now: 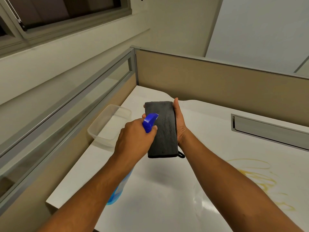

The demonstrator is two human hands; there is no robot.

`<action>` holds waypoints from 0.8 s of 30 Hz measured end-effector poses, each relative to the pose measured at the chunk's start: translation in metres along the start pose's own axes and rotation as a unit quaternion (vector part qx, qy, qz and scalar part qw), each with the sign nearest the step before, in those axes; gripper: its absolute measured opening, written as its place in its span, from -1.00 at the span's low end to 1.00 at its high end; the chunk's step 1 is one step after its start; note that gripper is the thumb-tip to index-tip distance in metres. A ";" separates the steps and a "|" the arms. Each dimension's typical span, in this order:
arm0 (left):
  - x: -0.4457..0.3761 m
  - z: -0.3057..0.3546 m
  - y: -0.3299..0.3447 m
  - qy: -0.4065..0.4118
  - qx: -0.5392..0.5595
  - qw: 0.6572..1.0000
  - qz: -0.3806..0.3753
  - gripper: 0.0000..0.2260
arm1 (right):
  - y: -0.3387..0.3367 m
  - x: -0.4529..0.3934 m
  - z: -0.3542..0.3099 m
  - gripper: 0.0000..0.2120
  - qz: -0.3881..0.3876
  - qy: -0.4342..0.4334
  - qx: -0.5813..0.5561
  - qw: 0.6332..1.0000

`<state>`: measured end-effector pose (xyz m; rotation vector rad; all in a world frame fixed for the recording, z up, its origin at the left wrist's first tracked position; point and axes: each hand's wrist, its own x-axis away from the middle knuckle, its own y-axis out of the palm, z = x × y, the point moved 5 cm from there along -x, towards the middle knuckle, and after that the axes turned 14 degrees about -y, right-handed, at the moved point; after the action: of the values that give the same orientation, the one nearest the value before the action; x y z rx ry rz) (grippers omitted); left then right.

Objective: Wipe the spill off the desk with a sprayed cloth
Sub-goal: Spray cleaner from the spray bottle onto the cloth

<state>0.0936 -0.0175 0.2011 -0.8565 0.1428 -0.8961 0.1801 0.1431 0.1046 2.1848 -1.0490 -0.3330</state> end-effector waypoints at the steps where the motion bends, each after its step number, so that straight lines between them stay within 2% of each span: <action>1: 0.002 0.003 0.000 0.004 -0.002 1.000 -0.003 -0.73 | -0.001 0.000 0.000 0.17 0.001 -0.002 0.002 1.000; 5: 0.010 0.015 0.007 0.026 -0.027 0.999 -0.017 -0.69 | -0.002 0.001 0.003 0.19 0.010 0.003 0.013 1.000; 9: 0.009 0.025 0.012 0.034 -0.054 0.998 -0.013 -0.59 | -0.002 0.003 -0.001 -0.03 0.013 -0.009 0.016 1.000; 11: 0.009 0.028 0.012 0.039 -0.059 0.997 -0.010 -0.58 | -0.001 0.003 -0.004 0.03 0.013 -0.013 0.020 1.000; 13: 0.010 0.028 0.012 0.044 -0.057 0.997 -0.009 -0.57 | 0.002 0.004 -0.006 0.21 0.008 -0.014 0.010 1.000; 14: 0.011 0.026 0.012 0.045 -0.055 0.997 -0.008 -0.57 | 0.006 0.005 -0.007 0.20 -0.007 -0.016 0.004 1.000; 17: 0.014 0.015 0.010 0.043 -0.047 0.998 -0.009 -0.59 | 0.014 0.008 -0.013 0.01 -0.050 -0.026 -0.029 0.998; 24: 0.012 -0.013 0.004 -0.001 -0.040 0.999 -0.011 -0.73 | 0.011 0.004 -0.018 0.05 -0.070 -0.025 -0.094 0.993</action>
<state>0.0978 -0.0325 0.1925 -0.9352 0.1682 -0.9152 0.1847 0.1439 0.1260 2.0923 -0.8563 -0.5306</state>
